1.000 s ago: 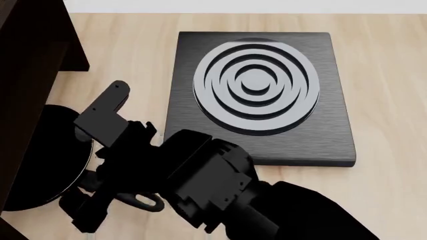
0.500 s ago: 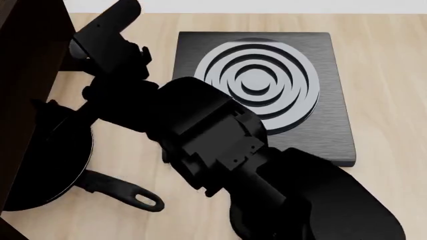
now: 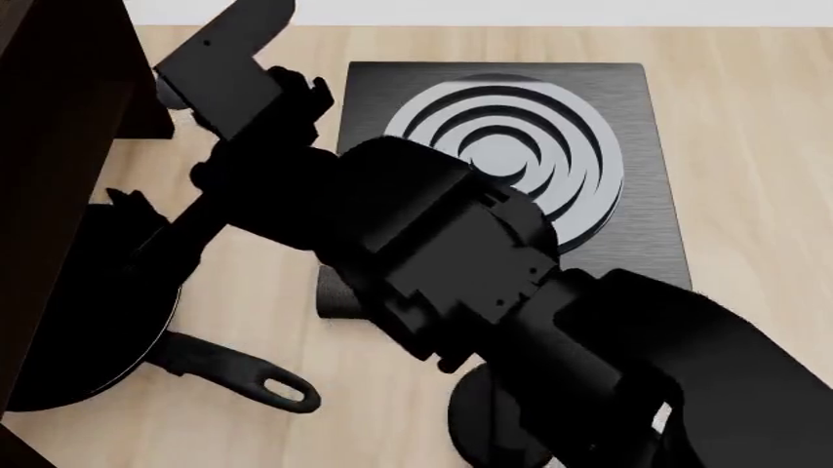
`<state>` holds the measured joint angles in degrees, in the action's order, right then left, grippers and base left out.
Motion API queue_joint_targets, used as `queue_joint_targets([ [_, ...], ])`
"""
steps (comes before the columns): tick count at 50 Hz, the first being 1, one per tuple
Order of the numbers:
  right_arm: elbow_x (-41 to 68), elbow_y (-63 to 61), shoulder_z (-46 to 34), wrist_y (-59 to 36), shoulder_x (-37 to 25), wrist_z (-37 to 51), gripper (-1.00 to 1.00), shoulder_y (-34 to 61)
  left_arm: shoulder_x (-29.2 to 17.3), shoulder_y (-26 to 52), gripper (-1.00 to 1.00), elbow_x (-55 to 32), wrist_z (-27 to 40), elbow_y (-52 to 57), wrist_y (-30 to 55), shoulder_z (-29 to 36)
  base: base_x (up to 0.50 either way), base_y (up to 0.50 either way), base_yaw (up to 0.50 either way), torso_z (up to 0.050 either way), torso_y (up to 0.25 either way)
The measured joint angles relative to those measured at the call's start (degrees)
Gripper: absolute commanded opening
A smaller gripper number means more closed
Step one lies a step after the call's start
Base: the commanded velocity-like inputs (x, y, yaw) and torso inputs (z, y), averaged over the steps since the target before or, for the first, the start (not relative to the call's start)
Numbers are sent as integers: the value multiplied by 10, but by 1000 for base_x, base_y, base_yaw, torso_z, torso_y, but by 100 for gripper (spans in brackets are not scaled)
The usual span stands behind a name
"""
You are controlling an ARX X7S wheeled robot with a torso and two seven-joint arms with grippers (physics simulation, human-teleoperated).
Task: Put the frying pan under the cabinet shelf.
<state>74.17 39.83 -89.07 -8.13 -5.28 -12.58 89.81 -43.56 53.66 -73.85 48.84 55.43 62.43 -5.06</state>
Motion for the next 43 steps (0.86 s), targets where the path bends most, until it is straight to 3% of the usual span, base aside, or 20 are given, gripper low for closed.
queue_joint_targets([
  [22,37,-281,21,-44,-184,184,100,11,4,58,100,-68,56,7,10,26,0,0,0,0,0],
  [43,62,-488,51,-24,-355,335,100,-14,19,88,100,-85,80,8,11,55,0,0,0,0,0],
])
